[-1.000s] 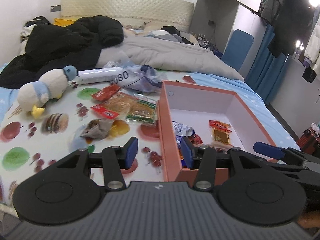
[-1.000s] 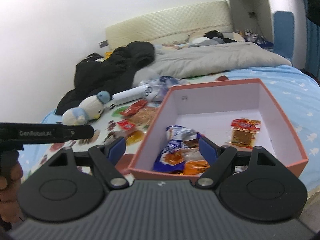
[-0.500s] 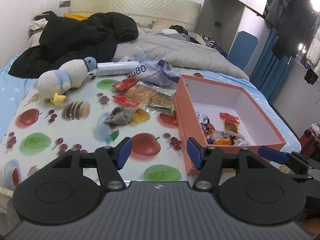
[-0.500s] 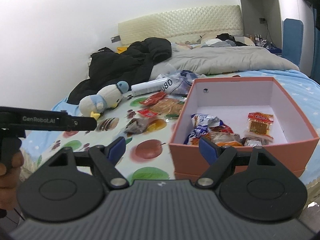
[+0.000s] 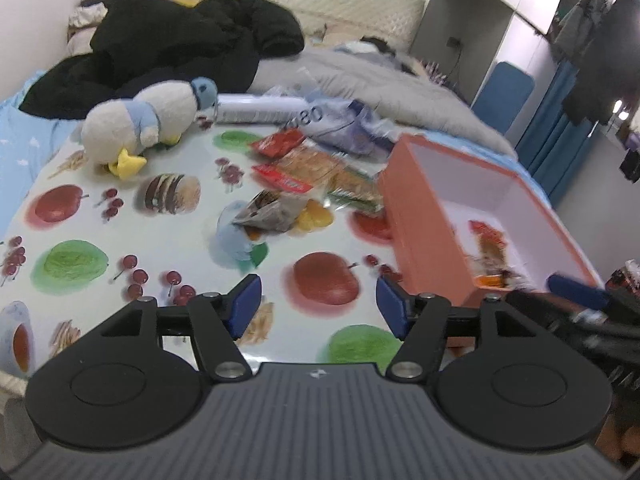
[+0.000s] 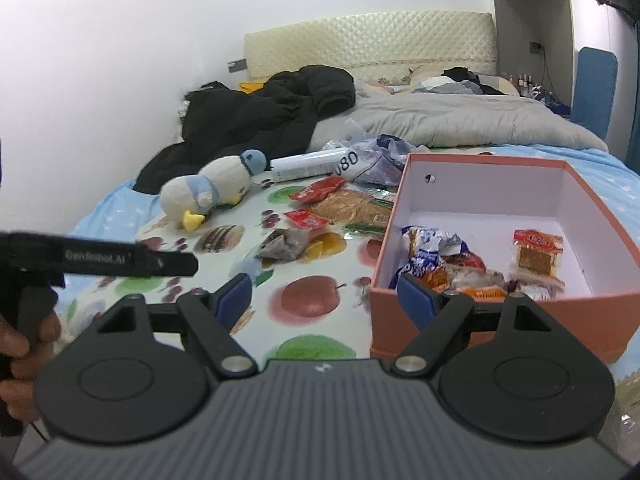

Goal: Organize snacks
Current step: 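Move both tools back from the pink box toward the remaining snacks, then grasp the clear wrapped snack with the left tool while the right grasps the orange spicy packet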

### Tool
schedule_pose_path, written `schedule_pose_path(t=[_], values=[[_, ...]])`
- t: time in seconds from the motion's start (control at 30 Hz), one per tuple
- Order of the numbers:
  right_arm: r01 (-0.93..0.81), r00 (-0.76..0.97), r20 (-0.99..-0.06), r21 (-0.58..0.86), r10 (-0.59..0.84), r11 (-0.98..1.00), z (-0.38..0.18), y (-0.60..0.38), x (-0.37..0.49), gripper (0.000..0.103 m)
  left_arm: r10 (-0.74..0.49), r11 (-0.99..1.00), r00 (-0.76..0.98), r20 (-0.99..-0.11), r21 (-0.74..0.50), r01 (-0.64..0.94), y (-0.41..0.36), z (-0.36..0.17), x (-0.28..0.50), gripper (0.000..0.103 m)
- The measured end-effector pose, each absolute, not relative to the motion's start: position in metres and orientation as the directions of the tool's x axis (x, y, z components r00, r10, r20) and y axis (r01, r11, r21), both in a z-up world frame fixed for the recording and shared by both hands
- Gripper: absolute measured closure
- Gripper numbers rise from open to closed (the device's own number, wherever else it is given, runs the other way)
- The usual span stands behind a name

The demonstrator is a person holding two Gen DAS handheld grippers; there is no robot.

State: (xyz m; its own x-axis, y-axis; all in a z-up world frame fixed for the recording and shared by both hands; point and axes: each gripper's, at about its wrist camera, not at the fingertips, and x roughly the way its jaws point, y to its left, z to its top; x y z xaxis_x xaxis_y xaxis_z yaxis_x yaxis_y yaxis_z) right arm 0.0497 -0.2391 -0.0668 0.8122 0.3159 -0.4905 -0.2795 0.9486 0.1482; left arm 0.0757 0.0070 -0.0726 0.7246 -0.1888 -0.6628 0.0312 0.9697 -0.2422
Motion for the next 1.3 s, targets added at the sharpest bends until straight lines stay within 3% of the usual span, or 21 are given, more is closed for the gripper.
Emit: schedule_pose_path(t=[0.43,0.53,0.63,1.0,1.23,1.3], values=[[-0.308,0.781,-0.519,0.166,0.349,0.937,-0.076,-0.182,0.157,0.024,-0.217,0.970,0.689,-0.691,-0.232,0.073,0.056,-0.137,0.188,0.034],[-0.297,0.751,-0.551,0.211,0.364,0.931,-0.086,-0.169,0.200,0.024,-0.308,0.951,0.645,-0.699,-0.254,0.178,0.057,-0.153,0.222,0.033],[-0.299,0.718,-0.578,0.246,0.387,0.922,-0.094,-0.155,0.241,0.025,-0.332,0.943,0.632,-0.700,-0.260,0.207,0.058,-0.169,0.251,0.028],[-0.138,0.569,-0.736,0.355,0.368,0.925,-0.159,-0.128,0.363,0.025,-0.362,0.932,0.621,-0.695,-0.250,0.264,0.062,-0.202,0.310,0.028],[-0.073,0.469,-0.795,0.401,0.386,0.913,-0.195,-0.120,0.388,0.035,-0.368,0.929,0.577,-0.729,-0.266,0.256,0.063,-0.217,0.319,0.038],[-0.088,0.485,-0.789,0.385,0.377,0.919,-0.194,-0.116,0.390,0.045,-0.374,0.927,0.577,-0.726,-0.276,0.253,0.064,-0.218,0.319,0.039]])
